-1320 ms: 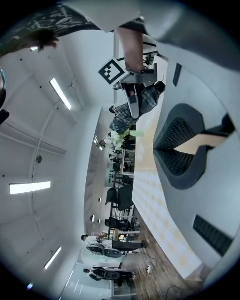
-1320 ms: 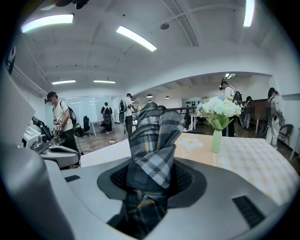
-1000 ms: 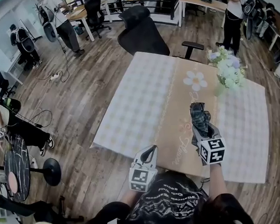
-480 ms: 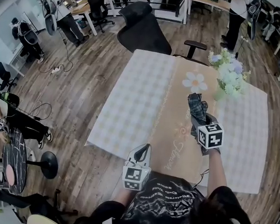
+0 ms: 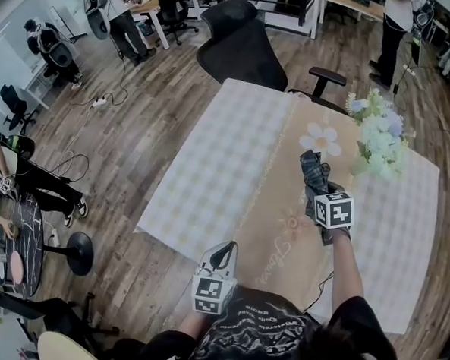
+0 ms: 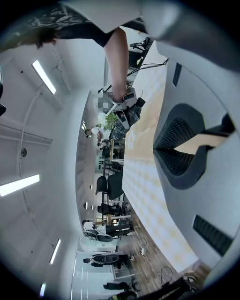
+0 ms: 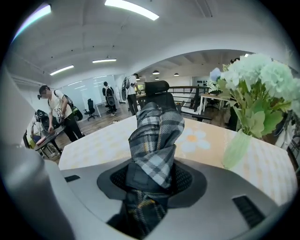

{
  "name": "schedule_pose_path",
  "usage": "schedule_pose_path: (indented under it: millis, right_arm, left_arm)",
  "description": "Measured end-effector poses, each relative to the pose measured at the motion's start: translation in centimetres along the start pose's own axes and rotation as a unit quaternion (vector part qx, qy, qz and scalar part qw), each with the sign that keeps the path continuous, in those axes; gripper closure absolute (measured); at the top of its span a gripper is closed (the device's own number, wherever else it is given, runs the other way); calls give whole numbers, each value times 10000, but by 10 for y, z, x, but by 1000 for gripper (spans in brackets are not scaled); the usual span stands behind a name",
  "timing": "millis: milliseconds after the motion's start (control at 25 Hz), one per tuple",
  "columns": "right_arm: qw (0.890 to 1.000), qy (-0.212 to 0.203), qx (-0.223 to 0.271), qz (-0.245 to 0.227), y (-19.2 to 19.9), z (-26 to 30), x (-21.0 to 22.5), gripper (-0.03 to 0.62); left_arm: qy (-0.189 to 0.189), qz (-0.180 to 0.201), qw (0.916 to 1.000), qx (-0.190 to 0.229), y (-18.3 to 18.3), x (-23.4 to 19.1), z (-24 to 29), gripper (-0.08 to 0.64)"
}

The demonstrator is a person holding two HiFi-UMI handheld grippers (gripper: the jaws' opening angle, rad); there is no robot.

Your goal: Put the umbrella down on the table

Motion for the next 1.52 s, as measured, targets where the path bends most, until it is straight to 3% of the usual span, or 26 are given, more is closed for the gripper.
schedule_pose_path:
  millis: [440,1200,1320,1520]
  right_arm:
    - [9975,34,-528,471,22,59,29,403]
    - [9929,48,-1088,488,38,94,36,394]
    - [9936,-26,-1001,530,39,96,39,367]
    - [9955,-38,-705,636,37,85,38,263]
  left_arm:
    - [-503,-304,9978,-292,16,-7,-6,541]
    - [-702,-524,9945,-567,31,-11,3,541]
    - [-663,-522,9949,-551,31,-10,3,541]
    - [-659,-511,9955,-448,28,-12,-2,541]
Point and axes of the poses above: the fingertips, and each gripper's own axes: z forward along the fingers, x to its right, y out of its underside, the point moved 10 cm from there along -z, backward along the fingers, and after that the axes turned 2 degrees about y, right-handed, at the moved point
